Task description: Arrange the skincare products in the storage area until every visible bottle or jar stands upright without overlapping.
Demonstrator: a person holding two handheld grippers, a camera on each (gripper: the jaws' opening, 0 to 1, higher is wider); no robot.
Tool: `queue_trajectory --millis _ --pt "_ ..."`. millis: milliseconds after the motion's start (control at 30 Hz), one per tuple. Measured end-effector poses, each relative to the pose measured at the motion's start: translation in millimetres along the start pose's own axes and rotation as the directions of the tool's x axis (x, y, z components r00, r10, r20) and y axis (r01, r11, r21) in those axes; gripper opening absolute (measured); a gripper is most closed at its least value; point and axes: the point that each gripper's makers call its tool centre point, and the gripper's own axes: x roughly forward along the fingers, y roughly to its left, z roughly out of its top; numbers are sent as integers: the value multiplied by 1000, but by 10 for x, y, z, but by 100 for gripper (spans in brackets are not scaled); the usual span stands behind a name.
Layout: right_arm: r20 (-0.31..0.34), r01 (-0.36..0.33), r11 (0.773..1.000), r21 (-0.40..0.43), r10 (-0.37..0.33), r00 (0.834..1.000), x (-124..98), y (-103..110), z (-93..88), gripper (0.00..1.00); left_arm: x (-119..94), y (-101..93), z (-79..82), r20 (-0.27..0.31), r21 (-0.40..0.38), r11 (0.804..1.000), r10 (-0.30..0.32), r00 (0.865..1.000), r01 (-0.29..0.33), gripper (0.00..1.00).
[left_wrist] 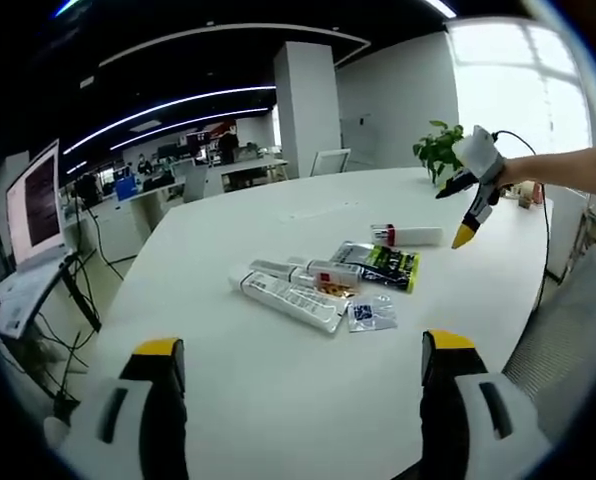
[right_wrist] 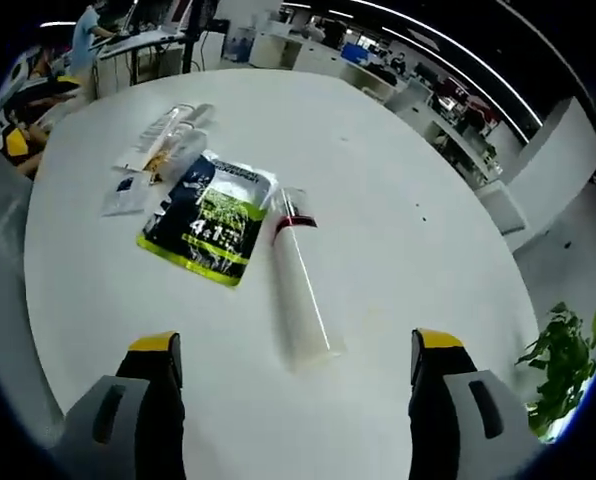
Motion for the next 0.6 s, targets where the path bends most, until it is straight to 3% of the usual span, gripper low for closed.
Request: queue_trajectory --millis 300,400,600 --pt "-23 -34 999 -26 34 999 142 -145 28 87 -14 -18 5 -4 -5 1000 10 1000 -10 93" --pt "-30 -48 998 -41 47 998 175 -92 66 85 -14 -18 1 -7 -4 1000 9 1000 -9 93" --pt "-31 -92 994 -66 91 995 305 -119 121 74 -15 -18 -2 -11 -8 1000 12 1000 -12 93"
